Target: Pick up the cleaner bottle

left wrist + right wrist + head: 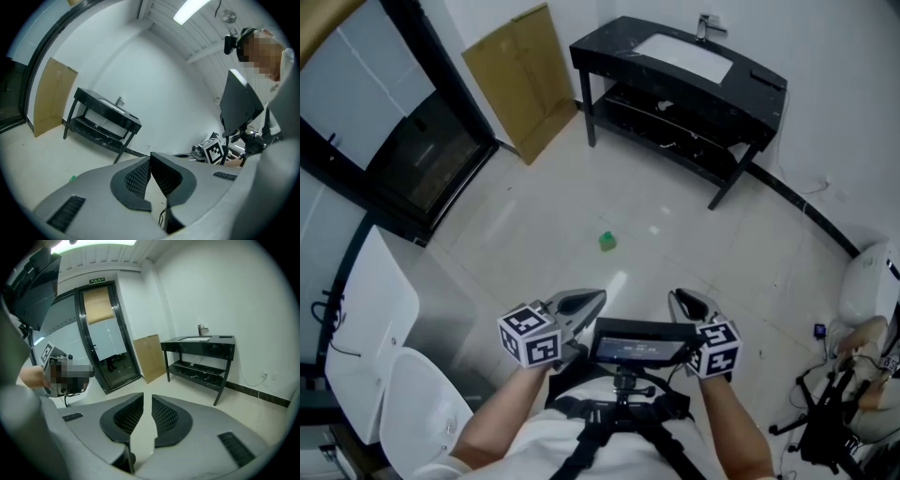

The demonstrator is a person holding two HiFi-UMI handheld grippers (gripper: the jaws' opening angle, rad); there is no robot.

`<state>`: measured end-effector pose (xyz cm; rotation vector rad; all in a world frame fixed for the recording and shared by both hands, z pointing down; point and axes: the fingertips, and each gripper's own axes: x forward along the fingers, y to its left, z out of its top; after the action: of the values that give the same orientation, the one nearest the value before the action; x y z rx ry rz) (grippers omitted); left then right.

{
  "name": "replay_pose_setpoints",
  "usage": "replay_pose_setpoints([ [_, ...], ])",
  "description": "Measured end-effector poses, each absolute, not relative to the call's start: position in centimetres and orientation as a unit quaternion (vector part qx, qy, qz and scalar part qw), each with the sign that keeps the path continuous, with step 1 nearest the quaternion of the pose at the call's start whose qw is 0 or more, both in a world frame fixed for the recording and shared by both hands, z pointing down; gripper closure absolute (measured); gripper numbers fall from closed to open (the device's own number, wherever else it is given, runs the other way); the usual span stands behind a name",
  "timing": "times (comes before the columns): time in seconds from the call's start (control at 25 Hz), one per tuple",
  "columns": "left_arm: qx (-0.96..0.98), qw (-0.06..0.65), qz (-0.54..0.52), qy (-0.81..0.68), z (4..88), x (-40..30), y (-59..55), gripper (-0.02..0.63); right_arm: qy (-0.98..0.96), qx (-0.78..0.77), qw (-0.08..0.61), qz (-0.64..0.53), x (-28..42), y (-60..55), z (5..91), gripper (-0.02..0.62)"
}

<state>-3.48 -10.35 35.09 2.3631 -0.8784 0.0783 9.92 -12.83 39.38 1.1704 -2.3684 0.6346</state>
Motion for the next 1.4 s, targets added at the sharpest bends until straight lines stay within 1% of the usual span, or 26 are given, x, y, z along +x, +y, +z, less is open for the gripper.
replay_pose_setpoints([
  [0.16, 0.896, 0.298, 0.034, -0.328, 34.8, -2.7, -11.4, 0.606, -0.855, 0.411, 0.205, 0.241, 9.7, -13.5, 39.7, 0.544],
  [0.2, 0.896, 0.297, 0.035, -0.327, 34.8, -2.8, -11.7, 0.606, -0.855, 0.410, 0.205, 0.244, 9.5, -13.6, 39.8, 0.557],
  [0.32, 0.897, 0.302, 0.036, -0.320, 35.0, -3.7, -12.3, 0.606, -0.854, 0.410, 0.201, 0.250, 8.2, -13.7, 40.2, 0.557],
  [0.52, 0.903, 0.309, 0.055, -0.294, 35.6, -6.8, -13.3, 0.606, -0.842, 0.447, 0.151, 0.261, 5.3, -14.9, 39.5, 0.557],
  [0.72, 0.914, 0.309, 0.071, -0.251, 35.7, -11.0, -14.7, 0.606, -0.816, 0.487, 0.146, 0.274, 1.7, -15.0, 39.9, 0.557],
  [0.92, 0.928, 0.302, 0.088, -0.201, 35.7, -14.4, -15.6, 0.606, -0.786, 0.534, 0.126, 0.285, -1.6, -14.7, 39.7, 0.557],
  [1.2, 0.937, 0.302, 0.096, -0.148, 35.7, -17.1, -14.8, 0.606, -0.761, 0.565, 0.122, 0.294, -5.0, -12.7, 39.8, 0.555],
  [1.4, 0.937, 0.309, 0.093, -0.134, 35.9, -17.2, -14.1, 0.606, -0.759, 0.565, 0.137, 0.294, -5.5, -11.3, 40.2, 0.556],
])
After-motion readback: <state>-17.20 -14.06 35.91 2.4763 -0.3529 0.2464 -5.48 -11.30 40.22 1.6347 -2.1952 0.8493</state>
